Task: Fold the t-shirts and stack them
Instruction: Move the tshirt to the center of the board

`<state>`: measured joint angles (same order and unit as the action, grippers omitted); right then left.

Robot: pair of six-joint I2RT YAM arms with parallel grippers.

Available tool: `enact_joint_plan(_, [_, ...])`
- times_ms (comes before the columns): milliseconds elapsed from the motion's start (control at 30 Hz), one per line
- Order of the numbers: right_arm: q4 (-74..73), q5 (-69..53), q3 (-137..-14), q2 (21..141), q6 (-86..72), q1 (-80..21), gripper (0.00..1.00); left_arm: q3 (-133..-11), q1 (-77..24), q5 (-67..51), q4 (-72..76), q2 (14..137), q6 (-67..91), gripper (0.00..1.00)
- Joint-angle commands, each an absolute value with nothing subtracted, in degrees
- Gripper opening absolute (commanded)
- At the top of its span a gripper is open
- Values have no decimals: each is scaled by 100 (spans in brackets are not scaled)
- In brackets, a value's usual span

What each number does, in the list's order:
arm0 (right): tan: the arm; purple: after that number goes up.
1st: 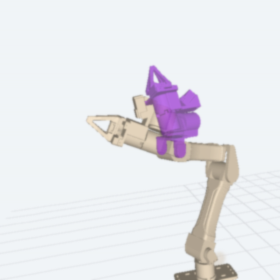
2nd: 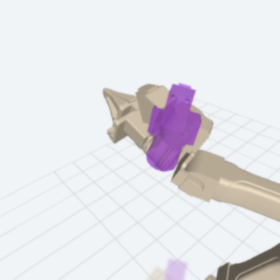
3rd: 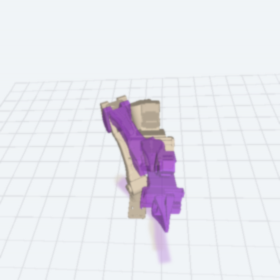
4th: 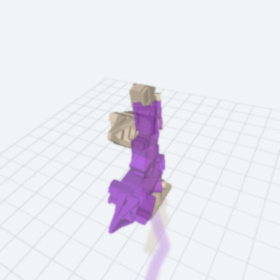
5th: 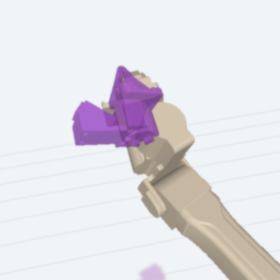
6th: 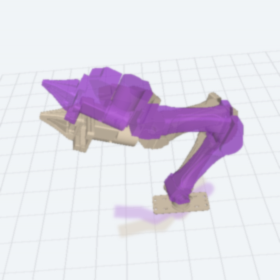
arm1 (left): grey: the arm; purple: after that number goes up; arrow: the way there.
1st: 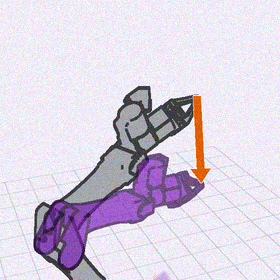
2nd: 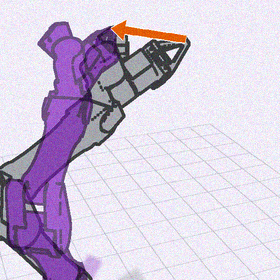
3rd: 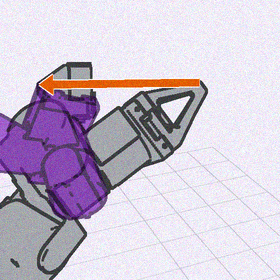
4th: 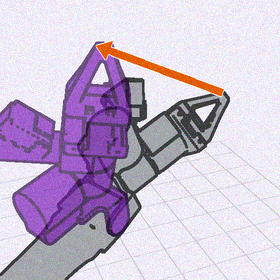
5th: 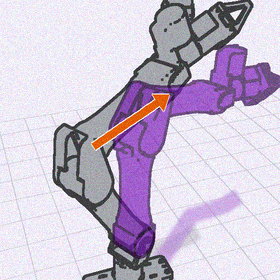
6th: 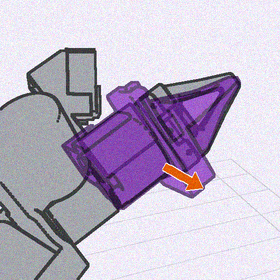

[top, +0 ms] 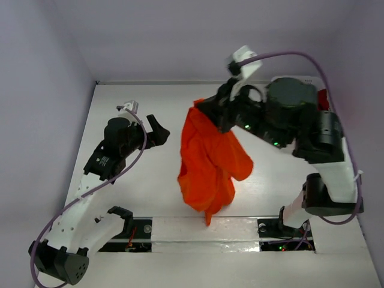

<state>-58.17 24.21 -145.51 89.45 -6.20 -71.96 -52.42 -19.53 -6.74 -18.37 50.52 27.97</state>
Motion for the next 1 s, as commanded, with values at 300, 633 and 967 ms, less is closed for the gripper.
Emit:
enact_joint_plan(300, [-5765, 3928, -14950, 9220, -457, -8815, 0, -6073, -2039, -782, -3357, 3209, 2953, 99])
enact_joint_plan(633, [-5888, 4245, -14634, 9439, -877, -8815, 0, -6380, -2039, -668, -4025, 2769, 3287, 99])
enact_joint_plan(967, [-5072, 3342, -12552, 8956, -2214, -7464, 0, -6944, -2039, -518, -4096, 2935, 3322, 99])
